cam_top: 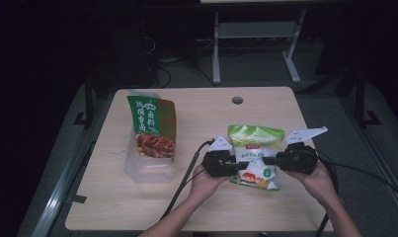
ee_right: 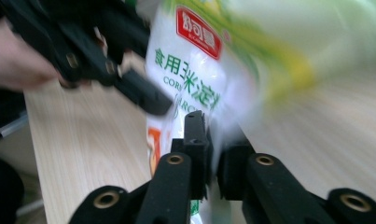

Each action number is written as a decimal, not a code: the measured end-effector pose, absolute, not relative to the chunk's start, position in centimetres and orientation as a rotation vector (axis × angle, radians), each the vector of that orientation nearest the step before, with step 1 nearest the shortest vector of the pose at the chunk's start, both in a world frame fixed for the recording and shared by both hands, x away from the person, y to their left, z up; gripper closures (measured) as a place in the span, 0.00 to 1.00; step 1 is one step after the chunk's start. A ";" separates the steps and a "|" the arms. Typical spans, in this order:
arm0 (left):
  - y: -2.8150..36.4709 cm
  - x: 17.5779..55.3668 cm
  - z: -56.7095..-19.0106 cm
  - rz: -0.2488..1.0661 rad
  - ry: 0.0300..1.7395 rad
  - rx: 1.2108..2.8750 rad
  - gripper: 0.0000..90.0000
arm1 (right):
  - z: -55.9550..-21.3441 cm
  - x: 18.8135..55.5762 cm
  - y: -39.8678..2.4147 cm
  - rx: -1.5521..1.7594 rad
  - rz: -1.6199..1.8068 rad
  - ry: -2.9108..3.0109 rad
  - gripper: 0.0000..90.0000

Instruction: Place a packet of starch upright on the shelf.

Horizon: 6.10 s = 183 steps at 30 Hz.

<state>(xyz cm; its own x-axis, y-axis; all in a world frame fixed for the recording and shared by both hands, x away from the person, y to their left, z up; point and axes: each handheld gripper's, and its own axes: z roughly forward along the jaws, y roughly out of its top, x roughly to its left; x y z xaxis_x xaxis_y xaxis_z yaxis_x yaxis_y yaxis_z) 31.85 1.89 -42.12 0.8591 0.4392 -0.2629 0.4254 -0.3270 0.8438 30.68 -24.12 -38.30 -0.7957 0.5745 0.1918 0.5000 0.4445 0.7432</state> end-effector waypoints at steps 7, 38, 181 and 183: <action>1.8 31.5 -42.1 0.056 0.614 1.986 0.75 | -39.4 30.7 -23.6 0.971 1.266 2.651 0.88; 6.5 28.0 -42.4 0.172 0.572 2.091 0.48 | -36.9 31.3 -21.6 0.940 1.220 2.626 0.98; 11.8 21.6 -44.2 0.183 0.408 2.164 0.28 | -36.0 35.9 6.7 0.466 1.148 2.896 0.95; 11.8 21.6 -44.2 0.179 0.415 2.166 0.28 | -36.6 36.2 6.0 0.502 1.186 2.905 0.96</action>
<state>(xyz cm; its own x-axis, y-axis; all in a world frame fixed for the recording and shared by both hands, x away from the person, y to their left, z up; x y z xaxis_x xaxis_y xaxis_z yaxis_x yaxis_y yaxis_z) 21.61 11.76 -44.21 0.9334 0.3581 -0.0235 0.2286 -0.5426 0.8083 36.20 5.98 -36.59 -0.9494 0.2753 0.1509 0.3022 0.6714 0.6766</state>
